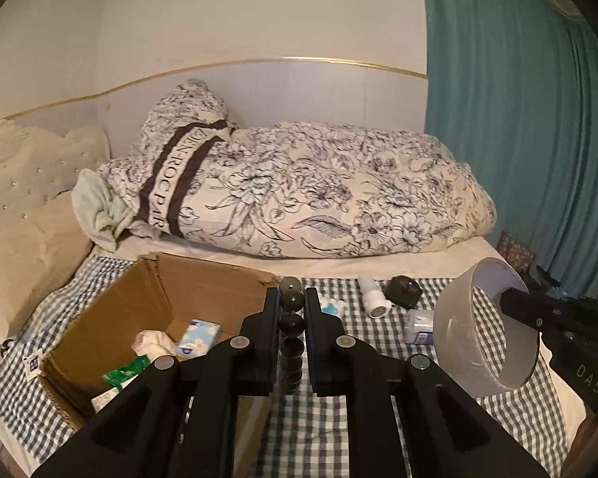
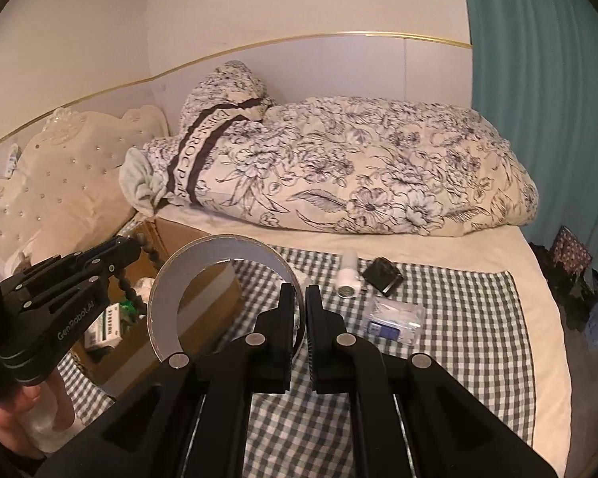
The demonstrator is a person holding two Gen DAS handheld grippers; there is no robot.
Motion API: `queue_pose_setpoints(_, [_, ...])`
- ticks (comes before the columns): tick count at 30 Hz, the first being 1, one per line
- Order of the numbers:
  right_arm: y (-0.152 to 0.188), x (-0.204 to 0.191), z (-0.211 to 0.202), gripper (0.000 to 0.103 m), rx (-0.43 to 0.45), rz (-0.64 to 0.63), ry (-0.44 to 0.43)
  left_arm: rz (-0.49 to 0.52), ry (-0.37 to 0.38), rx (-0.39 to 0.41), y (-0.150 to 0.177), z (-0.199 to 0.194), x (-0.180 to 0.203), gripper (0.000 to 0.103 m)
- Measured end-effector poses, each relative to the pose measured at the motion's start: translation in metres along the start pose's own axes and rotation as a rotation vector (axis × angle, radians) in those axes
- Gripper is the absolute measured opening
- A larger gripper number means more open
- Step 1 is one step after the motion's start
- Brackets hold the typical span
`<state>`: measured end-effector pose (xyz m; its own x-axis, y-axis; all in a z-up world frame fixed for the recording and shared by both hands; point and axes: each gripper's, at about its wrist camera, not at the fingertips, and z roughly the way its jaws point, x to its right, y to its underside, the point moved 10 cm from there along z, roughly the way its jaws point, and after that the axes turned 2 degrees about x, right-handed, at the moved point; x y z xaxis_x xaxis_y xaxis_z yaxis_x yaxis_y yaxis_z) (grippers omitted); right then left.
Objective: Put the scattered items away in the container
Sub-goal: 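Lift and carry the bracelet and tape roll over the cardboard box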
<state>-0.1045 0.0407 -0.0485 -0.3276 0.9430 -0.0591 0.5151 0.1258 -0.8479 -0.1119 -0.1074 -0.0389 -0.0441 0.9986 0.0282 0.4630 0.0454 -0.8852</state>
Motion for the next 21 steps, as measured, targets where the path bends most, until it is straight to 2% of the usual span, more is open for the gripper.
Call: queue_pose_setpoints(21, [-0.022,-0.062,0.017,0.005,0.035,-0.033,-0.092,-0.042,-0.129,0.055,-0.024,-0.024,-0.085,0.011])
